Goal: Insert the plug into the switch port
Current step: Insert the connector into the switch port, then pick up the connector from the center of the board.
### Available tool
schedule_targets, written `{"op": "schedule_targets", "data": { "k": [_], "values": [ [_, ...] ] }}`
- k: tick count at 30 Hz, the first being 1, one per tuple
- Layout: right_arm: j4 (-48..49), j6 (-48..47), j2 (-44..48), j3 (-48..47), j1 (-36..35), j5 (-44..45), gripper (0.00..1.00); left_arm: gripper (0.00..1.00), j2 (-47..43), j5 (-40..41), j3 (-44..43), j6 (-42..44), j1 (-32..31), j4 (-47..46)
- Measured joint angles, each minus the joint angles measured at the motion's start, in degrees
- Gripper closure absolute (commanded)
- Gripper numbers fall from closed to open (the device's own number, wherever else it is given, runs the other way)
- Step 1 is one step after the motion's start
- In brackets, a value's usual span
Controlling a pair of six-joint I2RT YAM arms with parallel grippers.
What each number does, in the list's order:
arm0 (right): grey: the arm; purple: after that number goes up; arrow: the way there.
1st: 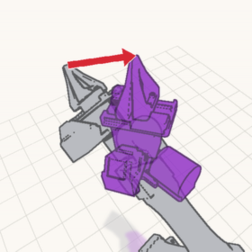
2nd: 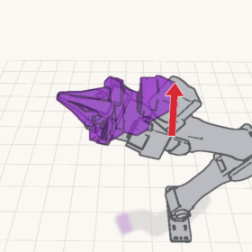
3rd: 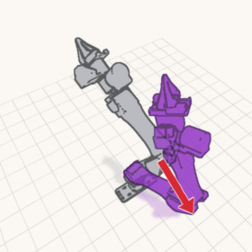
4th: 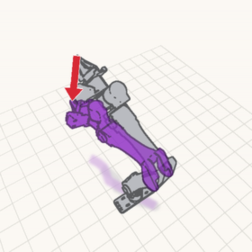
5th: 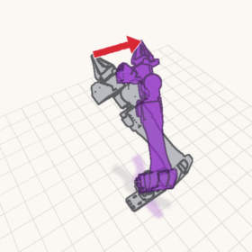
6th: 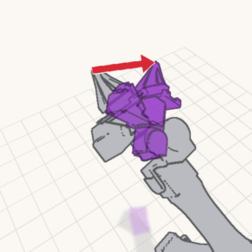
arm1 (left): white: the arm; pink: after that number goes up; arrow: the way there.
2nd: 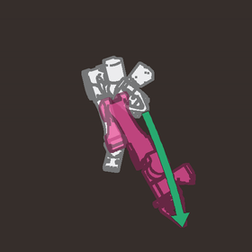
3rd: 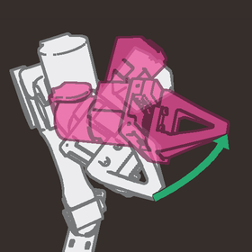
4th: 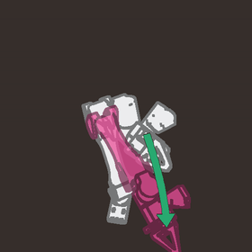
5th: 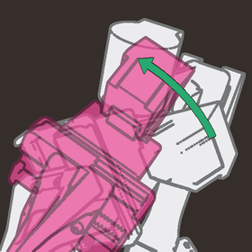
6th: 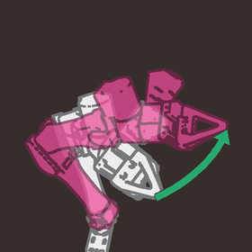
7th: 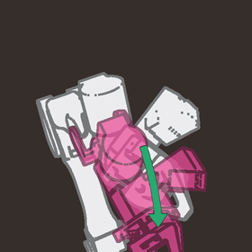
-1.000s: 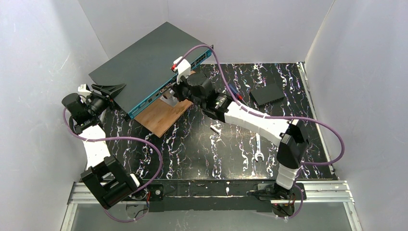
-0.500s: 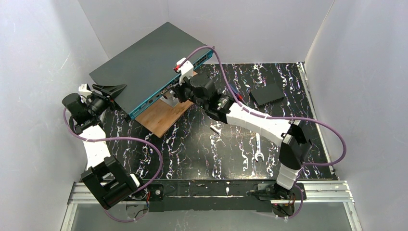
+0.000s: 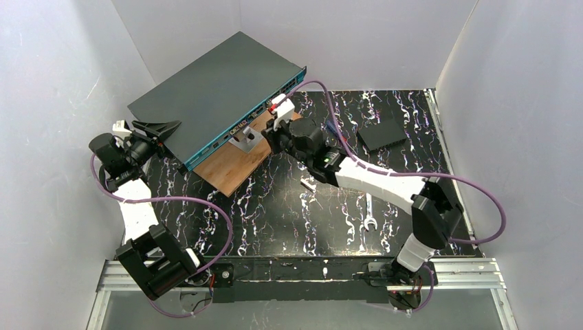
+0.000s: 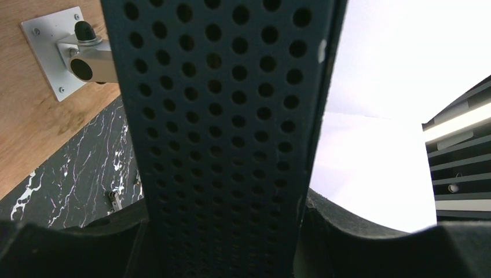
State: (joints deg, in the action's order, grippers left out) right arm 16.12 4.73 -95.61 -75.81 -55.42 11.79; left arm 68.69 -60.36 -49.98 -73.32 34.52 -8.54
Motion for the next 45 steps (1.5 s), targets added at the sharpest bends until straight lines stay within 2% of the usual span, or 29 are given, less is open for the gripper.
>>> {"op": "schedule_targets", "data": {
  "k": [4, 7, 13, 18, 23, 25, 32, 39, 45],
  "values": [
    [0.26, -0.02, 4.7, 4.44, 0.26, 0.83, 0.82, 0.33, -0.17, 0.42, -0.48, 0.55, -0.02, 1.55],
    [0.55, 0.02, 8.5, 7.1, 0.28, 1.46, 0.71, 0.18, -0.55, 2.03, -1.84, 3.52, -0.11, 7.02],
    [0.76, -0.07, 15.76, 12.72, 0.68, 2.43, 0.44, 0.03, -0.94, 7.5, -8.04, 11.04, -0.42, 23.98],
    [0.22, -0.44, 21.0, 17.33, 1.42, 3.63, 0.27, 0.02, -2.08, 14.73, -14.23, 17.59, -0.92, 37.53],
    [-1.14, -0.52, 26.01, 20.72, 1.73, 4.79, 0.18, 0.02, -3.98, 21.84, -19.28, 22.62, -1.01, 48.17],
    [-1.66, -0.48, 27.74, 21.66, 1.75, 4.96, 0.11, 0.02, -4.9, 24.24, -20.7, 24.11, -1.01, 51.54],
    [-4.74, -0.2, 31.28, 23.19, 1.77, 5.29, 0.04, 0.02, -6.86, 32.37, -25.55, 29.03, -2.6, 59.89],
    [-11.02, 0.72, 33.75, 24.96, 1.77, 7.41, 0.01, 0.02, -8.28, 44.7, -33.03, 35.19, -12.04, 66.1],
    [-18.64, 2.27, 33.68, 24.98, 1.77, 9.07, 0.01, 0.02, -11.96, 56.68, -38.03, 40.98, -23.32, 69.09]
  ]
}}
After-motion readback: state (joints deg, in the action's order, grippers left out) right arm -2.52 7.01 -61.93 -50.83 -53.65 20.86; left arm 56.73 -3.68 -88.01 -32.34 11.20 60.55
